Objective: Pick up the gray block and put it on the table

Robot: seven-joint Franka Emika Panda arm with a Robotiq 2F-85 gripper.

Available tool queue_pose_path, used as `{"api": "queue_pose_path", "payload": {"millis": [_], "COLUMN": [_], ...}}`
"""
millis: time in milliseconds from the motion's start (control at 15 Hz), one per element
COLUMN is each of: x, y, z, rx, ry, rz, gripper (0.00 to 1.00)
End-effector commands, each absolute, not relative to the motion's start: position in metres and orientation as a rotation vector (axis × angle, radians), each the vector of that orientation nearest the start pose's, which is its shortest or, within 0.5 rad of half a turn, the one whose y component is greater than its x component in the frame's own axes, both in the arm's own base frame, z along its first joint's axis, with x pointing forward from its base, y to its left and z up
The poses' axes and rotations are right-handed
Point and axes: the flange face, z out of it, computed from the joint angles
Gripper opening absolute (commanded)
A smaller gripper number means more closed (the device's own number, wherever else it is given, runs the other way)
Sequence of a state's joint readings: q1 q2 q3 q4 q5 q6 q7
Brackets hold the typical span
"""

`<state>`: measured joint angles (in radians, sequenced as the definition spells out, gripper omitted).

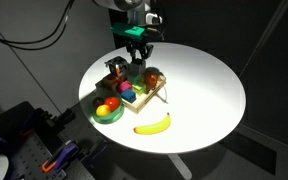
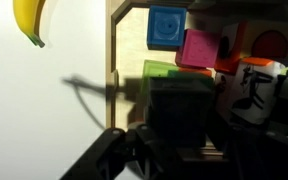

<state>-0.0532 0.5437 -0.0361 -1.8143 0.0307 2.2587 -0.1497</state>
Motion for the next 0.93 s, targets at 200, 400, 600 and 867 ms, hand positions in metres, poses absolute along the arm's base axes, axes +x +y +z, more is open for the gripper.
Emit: {"api": "queue_pose_path", "payload": {"millis": [200,400,600,867], "x": [0.616,0.608,0.600,0.594], "y": [-0.110,-0.137,-0.163,-0.187], "z": [0.255,0.251,0.243,0.234], "rx": [-3.160,-3.164,-3.154,-3.167], "ry": [0.107,0.173,0.220,0.257], "rz": [0.159,0.165,0.156,0.092], "gripper": [0.29,0.29,0.29,0.29]}}
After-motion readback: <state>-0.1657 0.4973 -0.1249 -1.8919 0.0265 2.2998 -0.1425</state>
